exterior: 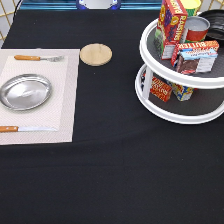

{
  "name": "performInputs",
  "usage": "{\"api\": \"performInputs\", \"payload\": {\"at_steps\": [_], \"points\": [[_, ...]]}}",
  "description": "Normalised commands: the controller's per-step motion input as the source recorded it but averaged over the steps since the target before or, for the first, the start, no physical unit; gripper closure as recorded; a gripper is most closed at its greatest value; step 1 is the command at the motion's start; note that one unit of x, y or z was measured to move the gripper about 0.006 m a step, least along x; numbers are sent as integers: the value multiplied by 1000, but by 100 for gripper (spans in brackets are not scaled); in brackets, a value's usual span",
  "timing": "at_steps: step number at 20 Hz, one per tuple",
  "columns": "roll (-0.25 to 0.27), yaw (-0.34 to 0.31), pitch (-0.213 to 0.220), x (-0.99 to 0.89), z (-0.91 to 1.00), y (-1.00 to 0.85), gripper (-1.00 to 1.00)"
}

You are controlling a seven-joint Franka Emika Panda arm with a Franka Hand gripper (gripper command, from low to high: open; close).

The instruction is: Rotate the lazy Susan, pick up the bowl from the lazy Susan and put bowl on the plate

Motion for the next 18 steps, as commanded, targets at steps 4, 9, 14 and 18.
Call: {"api": "performInputs", "payload": {"at_steps": [4,9,14,18], "points": [[21,2,11,164,0,32,-100],[200,-2,-1,374,296,137,-100],[311,-88,-15,358,76,15,-100],[238,-91,-25,437,-76,211,-100]]}}
